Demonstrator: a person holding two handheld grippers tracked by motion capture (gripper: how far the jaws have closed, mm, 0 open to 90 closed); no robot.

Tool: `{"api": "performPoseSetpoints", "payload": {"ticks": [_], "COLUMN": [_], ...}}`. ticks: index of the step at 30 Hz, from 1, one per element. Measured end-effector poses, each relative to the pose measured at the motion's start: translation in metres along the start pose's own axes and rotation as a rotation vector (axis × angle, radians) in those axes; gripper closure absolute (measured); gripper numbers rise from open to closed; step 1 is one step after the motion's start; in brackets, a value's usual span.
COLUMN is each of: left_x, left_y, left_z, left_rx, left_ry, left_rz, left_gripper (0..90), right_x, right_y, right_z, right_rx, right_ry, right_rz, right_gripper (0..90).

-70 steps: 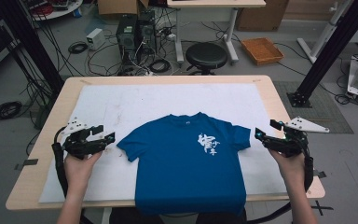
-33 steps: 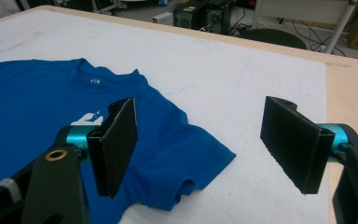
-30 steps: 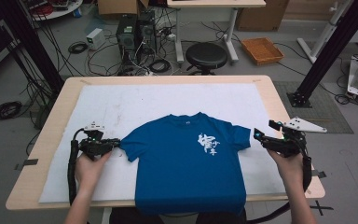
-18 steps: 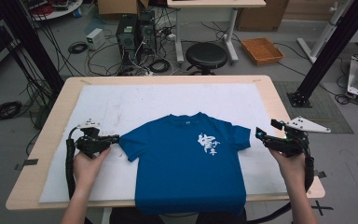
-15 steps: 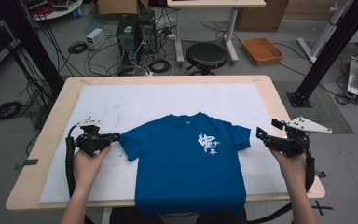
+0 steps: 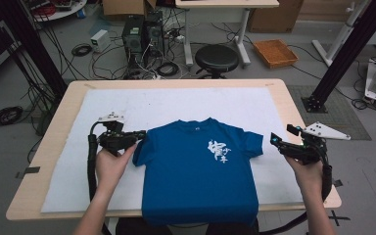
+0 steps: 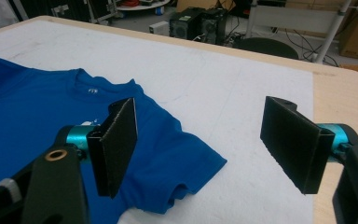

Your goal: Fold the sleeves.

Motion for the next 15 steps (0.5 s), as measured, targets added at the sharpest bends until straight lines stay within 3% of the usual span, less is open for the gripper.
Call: {"api": "performPoseSetpoints", "payload": {"ticks": [9, 15], "left_x": [0.016, 0.017], "left_y": [-0.047, -0.078], "left_z": [-0.009, -0.011], "left_rx": [-0.037, -0.048], "left_ry": [0.010, 0.037], "left_rz": [0.027, 0.058], "left_gripper": [87.9, 87.9], "right_x": [-0.001, -0.002], "right_y": [0.000, -0.001], "right_z": [0.000, 0.000], "right_rx": [0.001, -0.003], "right_ry": [0.005, 0.008], "right_rz": [0.007, 0.005], "right_gripper": [26.9, 26.8]}}
Point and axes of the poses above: each handheld gripper's, and its own axes: y roughly backward along the jaws, z roughly out of its underside, x roughly to its right, the point moved 1 cm from there along -y, roughly forward along the jaws, and after that the axes turned 15 degrees about z, right-handed, at the moved point
